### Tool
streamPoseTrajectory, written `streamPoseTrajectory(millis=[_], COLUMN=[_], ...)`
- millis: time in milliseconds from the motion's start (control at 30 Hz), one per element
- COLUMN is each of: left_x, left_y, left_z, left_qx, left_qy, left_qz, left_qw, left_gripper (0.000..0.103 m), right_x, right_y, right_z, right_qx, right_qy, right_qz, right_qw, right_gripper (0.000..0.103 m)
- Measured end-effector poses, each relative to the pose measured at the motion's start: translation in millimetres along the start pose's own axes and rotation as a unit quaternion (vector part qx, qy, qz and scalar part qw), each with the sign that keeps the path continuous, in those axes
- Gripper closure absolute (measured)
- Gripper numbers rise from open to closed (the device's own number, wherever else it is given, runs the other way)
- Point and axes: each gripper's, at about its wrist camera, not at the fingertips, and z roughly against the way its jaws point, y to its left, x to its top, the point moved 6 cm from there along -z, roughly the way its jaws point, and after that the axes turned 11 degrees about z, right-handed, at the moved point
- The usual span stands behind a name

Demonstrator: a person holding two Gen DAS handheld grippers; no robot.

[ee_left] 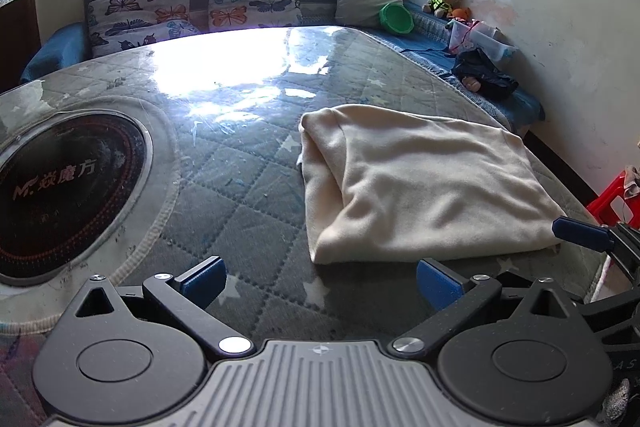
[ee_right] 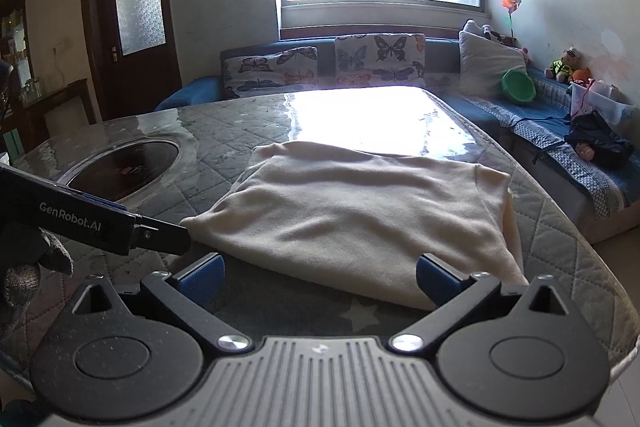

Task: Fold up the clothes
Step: 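Move both grippers toward the cream sweatshirt bundle on the table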

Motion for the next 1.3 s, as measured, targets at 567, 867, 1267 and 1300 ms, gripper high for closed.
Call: streamPoseTrajectory(millis=[567, 867, 1267, 1300], left_x=[42.7, 50.7, 32.9, 30.2], left_y=[-12.1, -19.7, -27.0, -26.9], left_z=[-26.7, -43.1, -42.8, -42.4], left_qx=[0.002, -0.002, -0.005, -0.006], left_qy=[-0.001, 0.009, 0.029, 0.032], left_qz=[-0.014, -0.021, -0.03, -0.029], left_qw=[0.9999, 0.9997, 0.9991, 0.999], left_gripper=[0.0, 0.0, 0.0, 0.0], right_x=[30.6, 40.2, 23.0, 20.5], right_y=[-31.4, -44.6, -39.0, -38.4], right_z=[-32.5, -47.1, -41.6, -40.6], right_qx=[-0.003, -0.004, 0.007, 0.006], right_qy=[0.01, 0.011, 0.022, 0.024], right_qz=[-0.008, -0.015, -0.024, -0.023], right_qw=[1.0, 1.0, 0.999, 0.999], right_gripper=[0.0, 0.0, 0.0, 0.0])
